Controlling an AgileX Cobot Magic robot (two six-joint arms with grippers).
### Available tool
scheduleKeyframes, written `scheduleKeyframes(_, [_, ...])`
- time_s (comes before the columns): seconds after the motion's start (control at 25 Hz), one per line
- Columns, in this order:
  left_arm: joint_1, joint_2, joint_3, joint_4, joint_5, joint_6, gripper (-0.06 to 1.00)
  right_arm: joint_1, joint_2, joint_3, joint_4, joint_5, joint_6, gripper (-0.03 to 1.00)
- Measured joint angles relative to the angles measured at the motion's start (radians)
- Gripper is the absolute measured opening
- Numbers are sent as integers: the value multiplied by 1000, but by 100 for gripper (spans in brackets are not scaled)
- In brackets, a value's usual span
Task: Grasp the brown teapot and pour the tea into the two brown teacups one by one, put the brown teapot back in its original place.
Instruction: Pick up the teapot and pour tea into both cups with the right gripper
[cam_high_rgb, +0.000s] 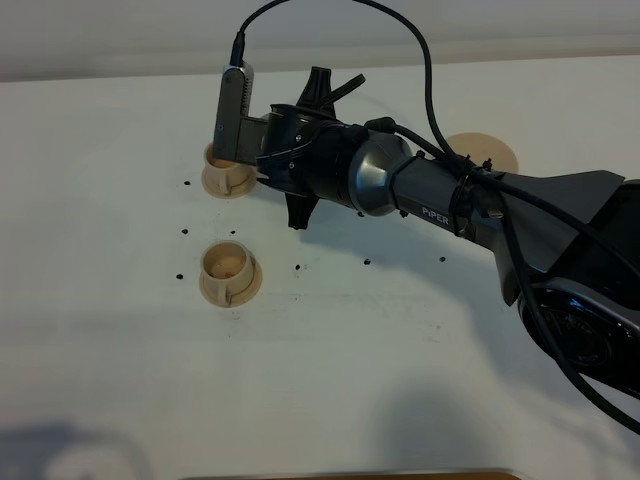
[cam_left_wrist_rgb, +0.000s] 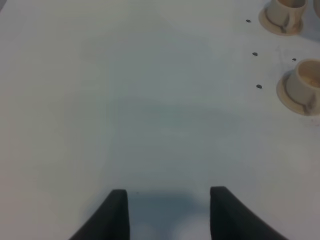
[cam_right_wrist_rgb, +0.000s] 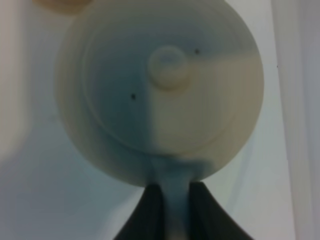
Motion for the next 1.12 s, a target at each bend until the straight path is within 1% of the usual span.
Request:
scheduleKeyframes(0.24, [0,0,0,0,0,-1,44,0,0,-32,-37,-1,-8,9])
scheduleKeyframes(0.36, [0,0,0,0,0,-1,44,0,0,-32,-40,-1,-27,9])
scheduleKeyframes(0.64, [0,0,0,0,0,-1,44,0,0,-32,-105,-1,-33,9])
scheduleKeyframes(1.12, [0,0,0,0,0,-1,44,17,20,-32,-154,-12,-53,9])
